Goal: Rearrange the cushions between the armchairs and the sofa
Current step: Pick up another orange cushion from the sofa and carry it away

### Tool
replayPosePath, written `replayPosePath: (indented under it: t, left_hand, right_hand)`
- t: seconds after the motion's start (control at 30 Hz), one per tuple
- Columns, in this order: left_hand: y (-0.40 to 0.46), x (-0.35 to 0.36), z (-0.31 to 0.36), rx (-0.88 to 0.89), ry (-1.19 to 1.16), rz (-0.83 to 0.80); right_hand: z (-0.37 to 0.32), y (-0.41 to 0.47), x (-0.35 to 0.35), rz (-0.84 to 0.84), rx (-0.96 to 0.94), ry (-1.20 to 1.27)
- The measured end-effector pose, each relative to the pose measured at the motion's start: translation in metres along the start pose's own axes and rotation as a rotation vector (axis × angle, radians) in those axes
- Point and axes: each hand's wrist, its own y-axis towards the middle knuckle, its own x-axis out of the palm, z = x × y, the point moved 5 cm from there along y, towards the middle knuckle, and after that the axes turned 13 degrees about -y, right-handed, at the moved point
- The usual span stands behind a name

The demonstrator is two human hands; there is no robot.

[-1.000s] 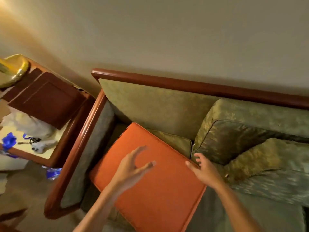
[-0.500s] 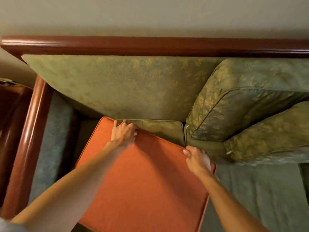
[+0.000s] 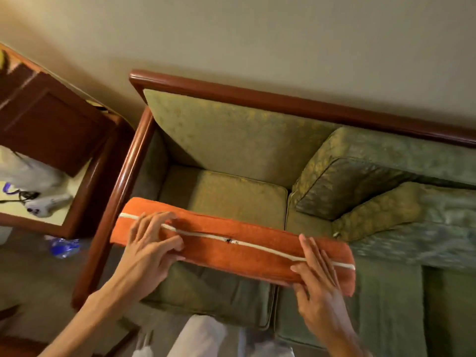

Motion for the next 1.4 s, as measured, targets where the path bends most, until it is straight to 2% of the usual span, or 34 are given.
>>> replayPosePath:
  t: [0.1,0.17,0.27,0.33,0.4,0.47,0.6,0.77,0.87,0.97,1.1,1.2,1.33,1.4]
  left_hand:
    - [-0.007,0.01,-0.003,-0.092,-0.032,-0.107]
    - [-0.003,0.004,-0.002,-0.143,0.047,-0.166]
    - [0.009,-0.007,-0.008,-0.254,0.122,-0.215]
    - [0.017,-0.006,-0.013,-0.303,0.184,-0.252]
    - [0.011,0.0,-0.016,-0.326,0.225,-0.256]
    - [0.001,0.006,-0.016,-0.361,0.195,-0.227]
    - [-0.008,0.031,0.017,-0.332,0.275,-0.298]
    - [0.002,0.124,0.164,-0.083,0.172,-0.408]
    - [0.011,0.18,0.238,-0.065,0.225,-0.494]
    - [0.015,0.195,0.264,-0.038,0.266,-0.472]
    - [0.024,0.161,0.28,0.046,0.135,-0.354]
    - [0.033,0.107,0.298,0.13,0.01,-0.265]
    - [0.025,0.032,0.295,0.15,-0.179,-0.191]
    - [0.02,0.012,0.272,0.137,-0.281,-0.156]
  right_hand:
    - [0.012,0.012,-0.003,-0.205,0.136,-0.045]
    - [0.02,0.022,-0.006,-0.372,0.157,-0.223]
    - [0.024,0.028,-0.01,-0.48,0.134,-0.446]
    - [0.04,0.025,-0.007,-0.532,0.2,-0.514]
    - [0.056,0.013,-0.006,-0.567,0.296,-0.497]
    - [0.065,0.0,-0.003,-0.574,0.347,-0.38]
    - [0.059,-0.026,-0.001,-0.508,0.303,-0.236]
    - [0.048,-0.045,0.001,-0.428,0.274,-0.206]
    - [0.055,-0.059,0.004,-0.436,0.277,-0.219]
    - [0.066,-0.071,-0.013,-0.405,0.281,-0.227]
    - [0.053,-0.063,-0.066,-0.368,0.198,-0.272]
    - [0.036,-0.058,-0.135,-0.243,0.099,-0.31]
    - [-0.009,-0.06,-0.21,0.074,-0.048,-0.087]
    - [-0.025,-0.053,-0.205,0.062,-0.055,-0.031]
